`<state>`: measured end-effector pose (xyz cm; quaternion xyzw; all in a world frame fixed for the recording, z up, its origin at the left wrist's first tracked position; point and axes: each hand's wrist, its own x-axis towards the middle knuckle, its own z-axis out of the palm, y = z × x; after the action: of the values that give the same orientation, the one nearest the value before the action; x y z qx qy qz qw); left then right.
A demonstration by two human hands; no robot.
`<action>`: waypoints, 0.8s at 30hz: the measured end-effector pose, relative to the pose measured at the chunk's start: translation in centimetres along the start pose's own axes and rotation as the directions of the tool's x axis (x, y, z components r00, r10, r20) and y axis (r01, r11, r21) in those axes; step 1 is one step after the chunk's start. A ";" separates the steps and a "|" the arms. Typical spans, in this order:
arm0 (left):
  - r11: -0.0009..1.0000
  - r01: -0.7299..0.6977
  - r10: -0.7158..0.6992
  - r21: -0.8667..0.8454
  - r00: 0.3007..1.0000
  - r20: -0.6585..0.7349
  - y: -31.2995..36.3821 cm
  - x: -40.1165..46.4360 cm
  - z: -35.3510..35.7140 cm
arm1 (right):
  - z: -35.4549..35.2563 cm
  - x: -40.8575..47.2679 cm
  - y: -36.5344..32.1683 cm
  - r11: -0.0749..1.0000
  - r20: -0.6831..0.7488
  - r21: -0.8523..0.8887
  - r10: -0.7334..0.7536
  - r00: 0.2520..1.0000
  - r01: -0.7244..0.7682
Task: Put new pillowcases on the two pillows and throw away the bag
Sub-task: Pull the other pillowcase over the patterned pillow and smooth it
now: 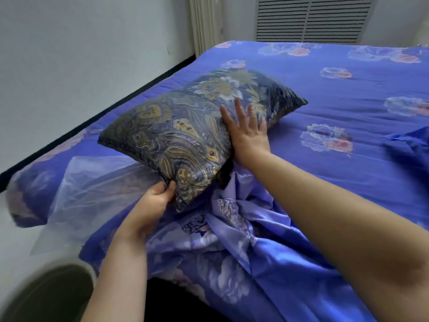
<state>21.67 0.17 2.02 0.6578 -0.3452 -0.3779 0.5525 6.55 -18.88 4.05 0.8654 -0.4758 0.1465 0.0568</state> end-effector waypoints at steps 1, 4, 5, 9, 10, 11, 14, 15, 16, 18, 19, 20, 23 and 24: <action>0.994 0.072 -0.071 -0.077 0.997 0.010 -0.2 0.1 0.0 | 0.0 0.6 -0.5 0.998 0.048 -0.017 -0.065 0.997 0.066; 0.944 0.143 -0.143 -0.298 0.990 0.021 -0.2 2.0 -0.8 | 1.0 2.0 -2.3 0.977 0.128 0.005 -0.211 0.969 0.212; 0.922 0.129 -0.138 -0.366 0.990 0.003 0.1 2.8 -1.1 | 1.2 2.2 -2.9 0.969 0.125 0.036 -0.247 0.961 0.245; 0.887 0.205 -0.265 -0.413 0.960 -0.094 -0.5 8.0 -1.9 | 1.0 2.1 -4.2 0.948 0.061 0.168 -0.285 0.957 0.272; 0.886 0.251 -0.313 -0.390 0.944 -0.102 -1.0 9.2 -1.9 | 1.0 1.9 -3.9 0.945 0.058 0.184 -0.285 0.957 0.270; 0.893 0.278 -0.339 -0.355 0.933 -0.120 -1.9 10.2 -1.8 | 0.7 1.5 -3.7 0.945 0.067 0.185 -0.287 0.956 0.270; 0.912 0.222 -0.291 -0.345 0.943 -0.163 -4.0 11.2 -0.2 | -1.1 0.8 -3.8 0.933 -0.005 0.139 -0.333 0.943 0.331; 0.916 0.150 -0.224 -0.372 0.961 -0.165 -3.6 10.4 1.0 | -2.4 0.6 -4.1 0.927 -0.048 0.112 -0.354 0.934 0.358; 0.911 0.062 -0.134 -0.407 0.979 -0.151 -2.9 9.4 2.1 | -3.6 0.7 -4.4 0.914 -0.102 0.082 -0.389 0.915 0.398; 0.879 -0.107 0.066 -0.465 0.993 -0.102 -1.2 8.0 4.1 | -6.3 0.8 -4.8 0.875 -0.181 -0.016 -0.479 0.859 0.484; 0.859 -0.176 0.148 -0.481 0.984 -0.097 -0.3 7.7 4.7 | -7.7 0.4 -4.8 0.844 -0.212 -0.079 -0.534 0.818 0.530; 0.844 -0.227 0.209 -0.487 0.974 -0.090 0.7 7.2 5.2 | -8.8 0.0 -4.4 0.805 -0.239 -0.133 -0.593 0.769 0.579; 0.791 -0.340 0.385 -0.509 0.923 -0.017 3.6 5.7 6.6 | -12.0 -2.4 -2.9 0.731 -0.183 -0.279 -0.677 0.713 0.622; 0.777 -0.331 0.400 -0.535 0.917 0.013 4.7 4.9 7.4 | -13.1 -3.0 -2.5 0.711 -0.146 -0.333 -0.687 0.711 0.619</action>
<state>17.29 -8.27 5.28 0.3777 -0.3847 -0.3833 0.7500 4.58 -11.99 15.67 0.9356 -0.1388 0.1648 0.2796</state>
